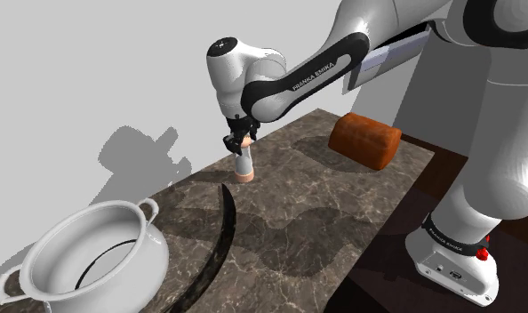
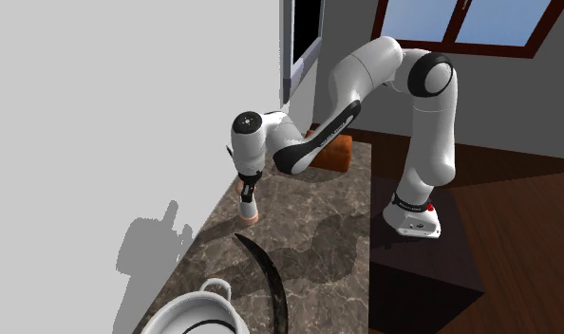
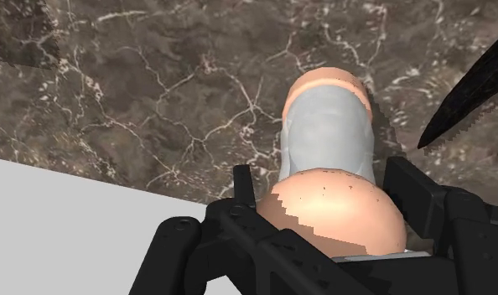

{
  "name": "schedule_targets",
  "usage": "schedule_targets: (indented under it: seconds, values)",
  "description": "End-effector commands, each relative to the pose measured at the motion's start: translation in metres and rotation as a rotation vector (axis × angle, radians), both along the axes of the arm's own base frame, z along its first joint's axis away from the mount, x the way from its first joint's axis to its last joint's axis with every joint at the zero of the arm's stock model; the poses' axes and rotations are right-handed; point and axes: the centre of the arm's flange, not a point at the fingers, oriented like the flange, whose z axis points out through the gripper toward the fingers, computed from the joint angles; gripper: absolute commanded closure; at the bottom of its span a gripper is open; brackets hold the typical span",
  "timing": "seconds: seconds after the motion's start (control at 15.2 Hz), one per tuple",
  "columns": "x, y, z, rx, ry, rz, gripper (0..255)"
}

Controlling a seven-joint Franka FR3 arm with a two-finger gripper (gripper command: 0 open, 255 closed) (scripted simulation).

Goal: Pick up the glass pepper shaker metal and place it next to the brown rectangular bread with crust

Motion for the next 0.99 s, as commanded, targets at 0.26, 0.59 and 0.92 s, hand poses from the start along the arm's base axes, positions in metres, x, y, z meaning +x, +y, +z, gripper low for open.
schedule_targets:
  seconds: [0.26,0.59,0.92]
  values:
    - [0.0,0.0,0.026,0.0,0.001,0.0,255]
    - [0.0,0.0,0.052,0.0,0.001,0.0,255]
    - [0.0,0.0,0.079,0.0,0.001,0.0,255]
